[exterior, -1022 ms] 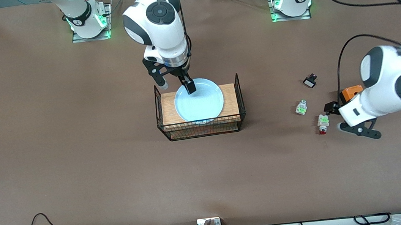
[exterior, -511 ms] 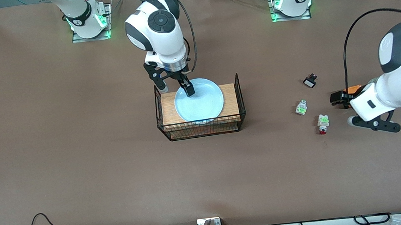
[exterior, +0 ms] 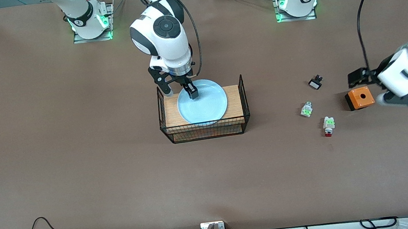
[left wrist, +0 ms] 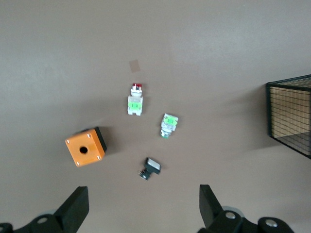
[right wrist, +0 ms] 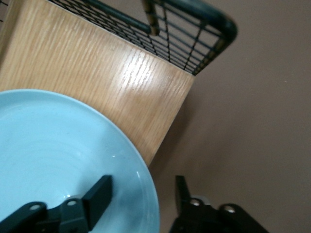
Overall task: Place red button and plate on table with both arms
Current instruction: 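Release the red button and raise the left gripper while the right gripper grips the plate, then lift the blue plate out of the basket with the right gripper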
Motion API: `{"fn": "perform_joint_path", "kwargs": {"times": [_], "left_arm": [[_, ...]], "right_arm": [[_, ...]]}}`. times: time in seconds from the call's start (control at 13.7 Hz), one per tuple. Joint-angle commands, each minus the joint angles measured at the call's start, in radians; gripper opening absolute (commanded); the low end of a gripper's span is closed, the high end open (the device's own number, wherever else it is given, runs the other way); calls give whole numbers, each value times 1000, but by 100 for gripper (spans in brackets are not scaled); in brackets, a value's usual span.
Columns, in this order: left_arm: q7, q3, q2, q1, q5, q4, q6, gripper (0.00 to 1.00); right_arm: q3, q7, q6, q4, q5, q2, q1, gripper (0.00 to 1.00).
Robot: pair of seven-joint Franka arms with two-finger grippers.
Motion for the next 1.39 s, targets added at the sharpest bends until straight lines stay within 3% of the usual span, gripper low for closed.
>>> {"fn": "perform_joint_path", "kwargs": {"times": [0.0,0.15,0.37,0.66,0.95,1.31], "left_arm": [[3,266,-108,-135,-176,-121,30,100],[6,315,-194,-178,-157,-228,108,100],[6,342,-373,-245,-46,-440,265,100],[3,395,-379,-298,-48,-430,254,100],[-3,384,-351,-290,-58,-392,208,100],[-3,384,-337,-292,-60,-344,112,100]], "right_arm": [[1,18,12,1,55,0,1,0],[-2,18,15,5,117,-5,1,0],[-5,17,-14,22,120,-31,2,0],[-8,15,-118,71,126,-57,1,0],[-23,17,-253,120,204,-103,-2,0],[-22,35,-352,148,235,-131,5,0]]}}
